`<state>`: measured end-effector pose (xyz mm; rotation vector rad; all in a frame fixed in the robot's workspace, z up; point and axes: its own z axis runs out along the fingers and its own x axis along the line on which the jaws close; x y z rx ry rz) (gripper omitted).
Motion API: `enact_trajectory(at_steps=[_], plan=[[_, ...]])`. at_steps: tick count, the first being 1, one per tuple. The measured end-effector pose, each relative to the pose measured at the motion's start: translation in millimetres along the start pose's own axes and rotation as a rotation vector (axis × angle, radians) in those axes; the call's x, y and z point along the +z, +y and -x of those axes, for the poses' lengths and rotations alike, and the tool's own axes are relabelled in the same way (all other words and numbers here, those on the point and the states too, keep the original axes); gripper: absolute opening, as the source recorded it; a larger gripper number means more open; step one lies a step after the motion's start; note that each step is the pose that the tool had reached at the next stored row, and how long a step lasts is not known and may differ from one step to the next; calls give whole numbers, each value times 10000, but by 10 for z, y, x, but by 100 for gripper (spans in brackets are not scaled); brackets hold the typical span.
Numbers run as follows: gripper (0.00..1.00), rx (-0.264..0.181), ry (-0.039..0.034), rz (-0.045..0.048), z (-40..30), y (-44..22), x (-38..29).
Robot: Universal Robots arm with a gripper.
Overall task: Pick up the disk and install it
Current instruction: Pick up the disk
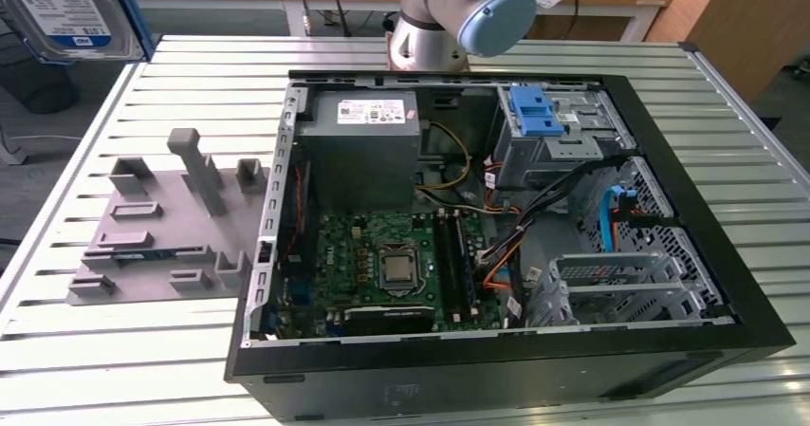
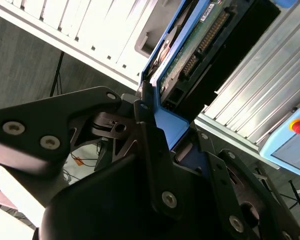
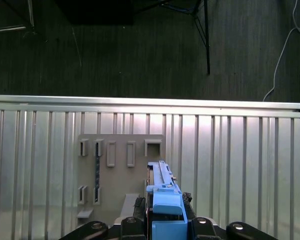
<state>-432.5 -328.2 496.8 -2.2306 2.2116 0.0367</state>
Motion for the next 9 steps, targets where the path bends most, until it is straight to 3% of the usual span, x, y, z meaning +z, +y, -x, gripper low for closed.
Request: enact_trajectory(at_steps=[9], plan=[[36,0,0,-1,0,-23,0]])
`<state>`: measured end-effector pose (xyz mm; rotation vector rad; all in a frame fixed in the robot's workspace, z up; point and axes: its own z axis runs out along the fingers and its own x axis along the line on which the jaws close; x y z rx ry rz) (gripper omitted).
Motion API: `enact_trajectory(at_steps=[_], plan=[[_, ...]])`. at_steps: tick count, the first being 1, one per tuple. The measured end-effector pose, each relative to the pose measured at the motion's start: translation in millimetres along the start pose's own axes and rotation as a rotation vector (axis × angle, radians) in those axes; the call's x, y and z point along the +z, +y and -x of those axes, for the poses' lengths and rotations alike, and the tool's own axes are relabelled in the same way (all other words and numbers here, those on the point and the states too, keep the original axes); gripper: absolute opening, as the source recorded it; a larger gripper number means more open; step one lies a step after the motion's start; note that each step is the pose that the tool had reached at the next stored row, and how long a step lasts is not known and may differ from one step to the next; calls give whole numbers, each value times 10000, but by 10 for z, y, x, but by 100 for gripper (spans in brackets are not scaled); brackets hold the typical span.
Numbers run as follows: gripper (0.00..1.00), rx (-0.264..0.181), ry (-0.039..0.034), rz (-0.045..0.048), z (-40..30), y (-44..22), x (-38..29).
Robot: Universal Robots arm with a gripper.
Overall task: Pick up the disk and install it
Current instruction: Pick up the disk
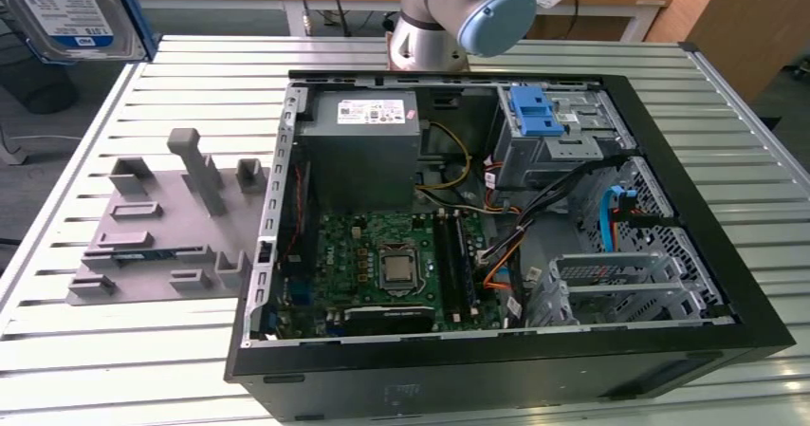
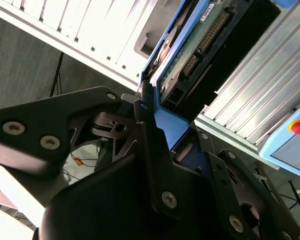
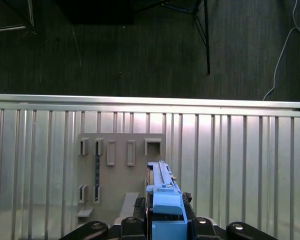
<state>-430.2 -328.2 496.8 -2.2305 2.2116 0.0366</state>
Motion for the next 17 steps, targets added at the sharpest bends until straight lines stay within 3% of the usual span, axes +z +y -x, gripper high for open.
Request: enact_trajectory(at_steps=[17], plan=[[36,0,0,0,0,-35,0]])
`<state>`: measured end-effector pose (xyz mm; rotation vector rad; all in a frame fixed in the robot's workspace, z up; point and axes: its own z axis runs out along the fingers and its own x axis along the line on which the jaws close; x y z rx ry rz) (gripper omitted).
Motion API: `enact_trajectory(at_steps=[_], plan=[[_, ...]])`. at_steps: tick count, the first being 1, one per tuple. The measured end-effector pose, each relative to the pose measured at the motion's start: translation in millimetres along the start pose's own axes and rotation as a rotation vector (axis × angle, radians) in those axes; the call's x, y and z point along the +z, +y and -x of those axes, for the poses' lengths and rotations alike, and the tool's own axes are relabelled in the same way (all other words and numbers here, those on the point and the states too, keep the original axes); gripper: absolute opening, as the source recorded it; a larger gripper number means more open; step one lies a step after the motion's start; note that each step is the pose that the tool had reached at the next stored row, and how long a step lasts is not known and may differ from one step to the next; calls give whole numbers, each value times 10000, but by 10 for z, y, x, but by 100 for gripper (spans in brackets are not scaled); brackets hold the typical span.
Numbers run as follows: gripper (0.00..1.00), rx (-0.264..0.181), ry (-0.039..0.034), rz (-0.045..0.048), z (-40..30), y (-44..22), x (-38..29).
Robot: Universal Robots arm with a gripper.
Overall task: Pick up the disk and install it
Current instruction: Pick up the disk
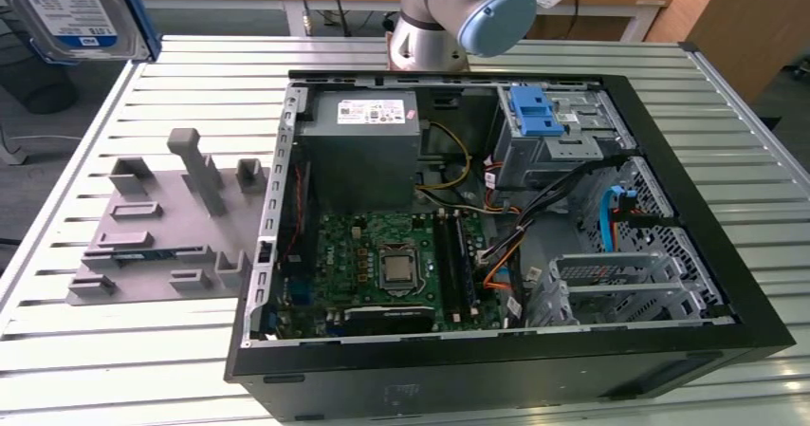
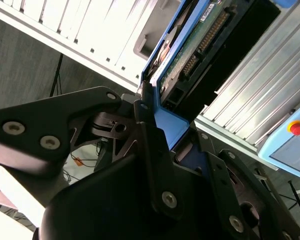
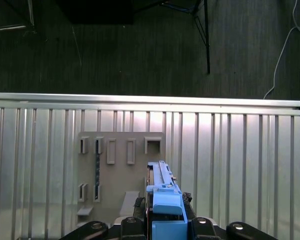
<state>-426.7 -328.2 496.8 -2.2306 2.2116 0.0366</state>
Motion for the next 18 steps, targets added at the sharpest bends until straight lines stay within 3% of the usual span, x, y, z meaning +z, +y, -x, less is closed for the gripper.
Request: enact_trajectory(at_steps=[18], plan=[[36,0,0,1,0,-57,-2]])
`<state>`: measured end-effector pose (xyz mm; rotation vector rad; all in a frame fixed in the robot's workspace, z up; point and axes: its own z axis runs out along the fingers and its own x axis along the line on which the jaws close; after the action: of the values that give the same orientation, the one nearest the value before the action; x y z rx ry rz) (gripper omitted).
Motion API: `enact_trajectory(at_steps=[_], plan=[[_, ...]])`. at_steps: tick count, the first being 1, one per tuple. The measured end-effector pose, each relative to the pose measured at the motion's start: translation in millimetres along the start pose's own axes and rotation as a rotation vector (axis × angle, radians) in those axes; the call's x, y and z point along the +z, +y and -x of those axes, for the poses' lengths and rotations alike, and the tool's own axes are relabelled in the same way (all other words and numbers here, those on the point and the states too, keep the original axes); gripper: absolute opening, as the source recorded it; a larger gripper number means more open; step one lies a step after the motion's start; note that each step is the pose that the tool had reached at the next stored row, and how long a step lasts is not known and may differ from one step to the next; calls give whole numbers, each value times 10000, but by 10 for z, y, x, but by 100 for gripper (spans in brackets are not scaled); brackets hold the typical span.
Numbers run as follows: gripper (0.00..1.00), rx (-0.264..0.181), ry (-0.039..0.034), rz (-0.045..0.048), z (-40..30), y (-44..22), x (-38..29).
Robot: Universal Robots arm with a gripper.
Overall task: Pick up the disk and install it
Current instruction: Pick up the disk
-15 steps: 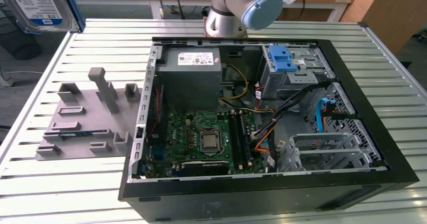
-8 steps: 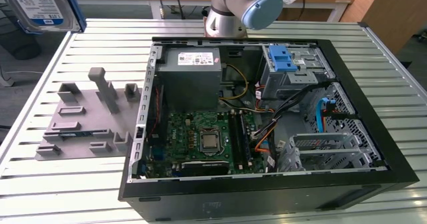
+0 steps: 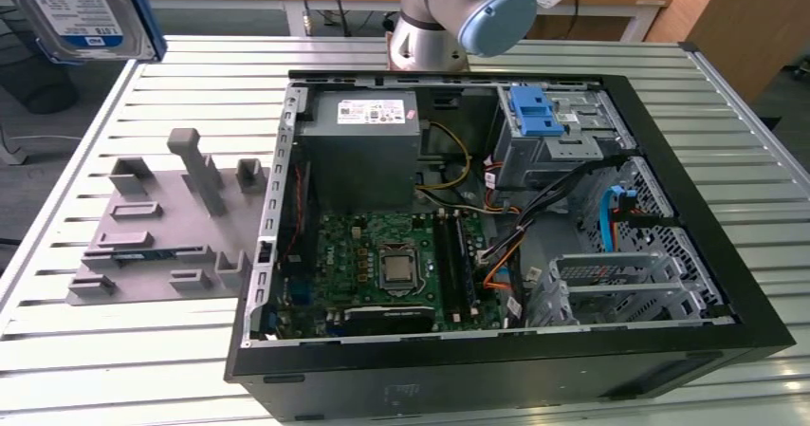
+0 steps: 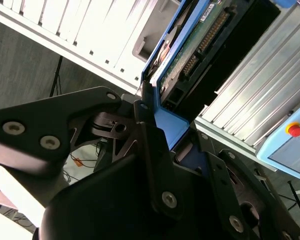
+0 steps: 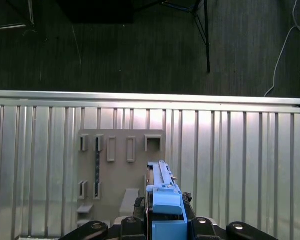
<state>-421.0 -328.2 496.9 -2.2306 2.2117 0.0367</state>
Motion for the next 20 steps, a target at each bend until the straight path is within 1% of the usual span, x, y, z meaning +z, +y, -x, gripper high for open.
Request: enact_trajectory(at_steps=[20], plan=[[36,0,0,0,-1,-72,-1]])
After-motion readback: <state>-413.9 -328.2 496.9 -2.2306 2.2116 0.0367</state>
